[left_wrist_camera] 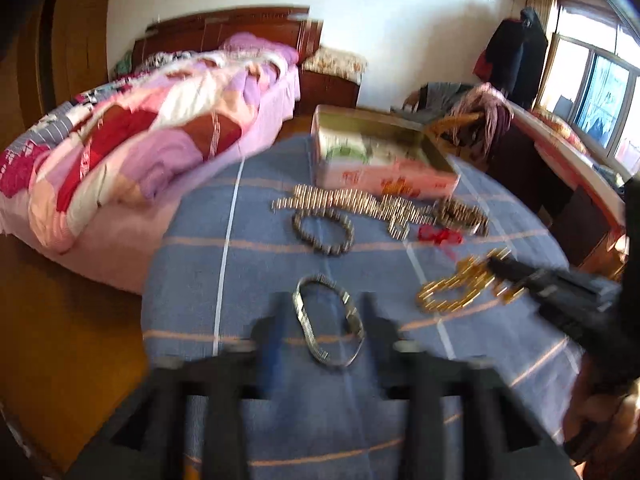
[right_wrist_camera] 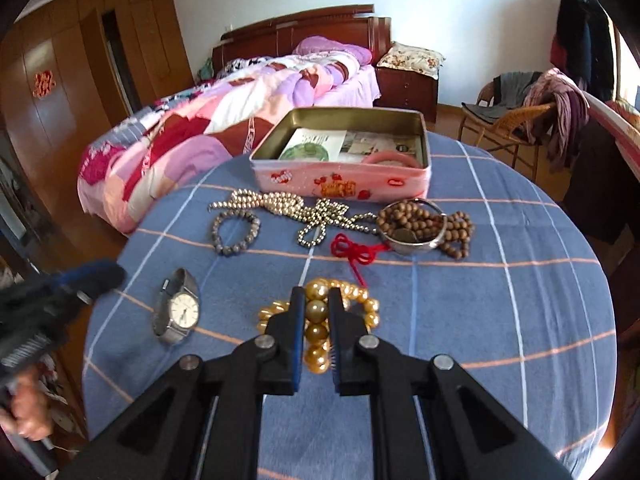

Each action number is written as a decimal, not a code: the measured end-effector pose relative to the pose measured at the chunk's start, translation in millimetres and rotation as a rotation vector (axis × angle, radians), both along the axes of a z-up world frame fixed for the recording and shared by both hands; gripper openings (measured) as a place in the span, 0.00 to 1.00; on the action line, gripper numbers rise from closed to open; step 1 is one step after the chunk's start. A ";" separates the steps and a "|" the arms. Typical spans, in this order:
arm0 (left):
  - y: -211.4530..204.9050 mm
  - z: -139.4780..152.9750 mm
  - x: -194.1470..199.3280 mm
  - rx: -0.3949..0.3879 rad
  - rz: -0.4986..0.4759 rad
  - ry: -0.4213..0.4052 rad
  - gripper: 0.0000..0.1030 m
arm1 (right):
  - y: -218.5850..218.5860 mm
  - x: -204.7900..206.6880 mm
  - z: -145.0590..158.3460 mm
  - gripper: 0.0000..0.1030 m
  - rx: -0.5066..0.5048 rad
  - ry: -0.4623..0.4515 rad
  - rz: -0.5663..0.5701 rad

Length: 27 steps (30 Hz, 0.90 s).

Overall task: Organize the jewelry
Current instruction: 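Grasp the gold bead bracelet with the right tool while the left tool lifts the watch, then carry the watch and gold beads over the tin and release both into it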

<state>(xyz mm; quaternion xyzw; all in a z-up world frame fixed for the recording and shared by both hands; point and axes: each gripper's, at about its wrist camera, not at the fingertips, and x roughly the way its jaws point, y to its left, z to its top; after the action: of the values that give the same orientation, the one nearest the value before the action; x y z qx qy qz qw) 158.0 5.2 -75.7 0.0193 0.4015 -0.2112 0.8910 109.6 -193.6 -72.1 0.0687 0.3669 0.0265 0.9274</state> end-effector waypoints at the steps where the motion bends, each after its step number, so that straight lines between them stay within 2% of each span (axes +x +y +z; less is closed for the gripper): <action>1: -0.4 -4.6 -1.0 0.009 0.003 0.001 0.65 | -1.7 -3.5 3.8 0.13 0.012 -0.013 -0.001; 7: -14.9 -20.5 0.8 0.026 -0.017 0.034 0.65 | -8.8 -10.0 24.2 0.13 0.067 -0.075 0.000; 10: -27.3 -29.4 7.6 0.074 -0.015 0.057 0.64 | -16.0 -9.7 29.0 0.13 0.143 -0.094 0.024; 11: -30.6 -34.5 10.2 0.101 -0.002 0.066 0.55 | -20.4 -10.1 30.9 0.13 0.177 -0.102 0.026; 13: -35.0 -43.2 13.2 0.130 -0.001 0.097 0.24 | -24.6 -11.6 34.0 0.13 0.188 -0.116 0.024; 14: -35.2 -42.2 12.1 0.135 0.003 0.074 0.19 | -25.3 -11.7 34.9 0.13 0.186 -0.120 0.024; 18: -31.9 -41.7 13.8 0.103 0.002 0.086 0.17 | -28.9 -9.9 35.6 0.13 0.193 -0.130 0.008; 21: -27.8 -37.6 12.0 0.042 -0.006 0.084 0.17 | -33.9 -11.2 37.8 0.13 0.187 -0.139 -0.011; 27: -26.4 -3.5 12.0 -0.082 -0.041 0.007 0.17 | -44.6 -12.2 57.9 0.13 0.173 -0.195 -0.029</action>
<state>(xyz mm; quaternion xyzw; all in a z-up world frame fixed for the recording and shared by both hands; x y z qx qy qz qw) 169.9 -21.3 -79.3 -0.0097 0.3950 -0.2457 0.8852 97.3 -238.2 -14.2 0.1506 0.2704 0.0512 0.9495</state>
